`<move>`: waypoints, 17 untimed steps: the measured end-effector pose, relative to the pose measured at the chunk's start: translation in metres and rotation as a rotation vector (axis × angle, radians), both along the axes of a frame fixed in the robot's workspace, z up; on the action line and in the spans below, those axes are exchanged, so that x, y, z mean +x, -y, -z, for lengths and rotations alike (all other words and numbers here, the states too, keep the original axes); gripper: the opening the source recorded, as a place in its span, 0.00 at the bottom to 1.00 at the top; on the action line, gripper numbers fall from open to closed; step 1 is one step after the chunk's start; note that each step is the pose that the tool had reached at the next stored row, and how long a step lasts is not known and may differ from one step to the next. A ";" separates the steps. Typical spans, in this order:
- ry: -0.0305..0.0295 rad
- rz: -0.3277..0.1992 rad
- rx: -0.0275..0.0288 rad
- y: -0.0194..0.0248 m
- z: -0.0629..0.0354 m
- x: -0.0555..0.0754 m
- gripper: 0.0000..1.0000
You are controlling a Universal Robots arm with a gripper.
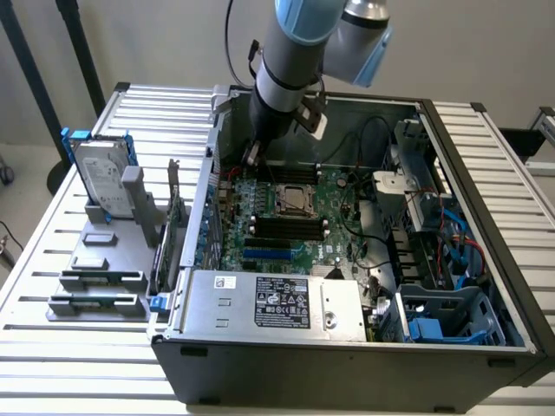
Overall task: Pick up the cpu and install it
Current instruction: 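Install the first cpu locking lever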
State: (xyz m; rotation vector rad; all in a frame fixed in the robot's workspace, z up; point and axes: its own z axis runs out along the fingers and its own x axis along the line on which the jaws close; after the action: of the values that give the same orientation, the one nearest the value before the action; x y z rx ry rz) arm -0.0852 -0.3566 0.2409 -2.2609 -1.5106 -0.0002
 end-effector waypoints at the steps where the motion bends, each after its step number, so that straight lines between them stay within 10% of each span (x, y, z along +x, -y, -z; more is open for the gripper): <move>1: 0.0000 0.002 0.0000 -0.0006 0.0007 -0.002 0.11; 11: 0.0031 0.105 0.0202 -0.0011 0.0026 -0.007 0.11; 17: 0.0032 0.164 0.0454 -0.0011 0.0025 -0.007 0.11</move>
State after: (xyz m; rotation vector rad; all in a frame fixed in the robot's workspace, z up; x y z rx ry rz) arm -0.0918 -0.3555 0.2384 -2.3425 -1.3089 -0.0852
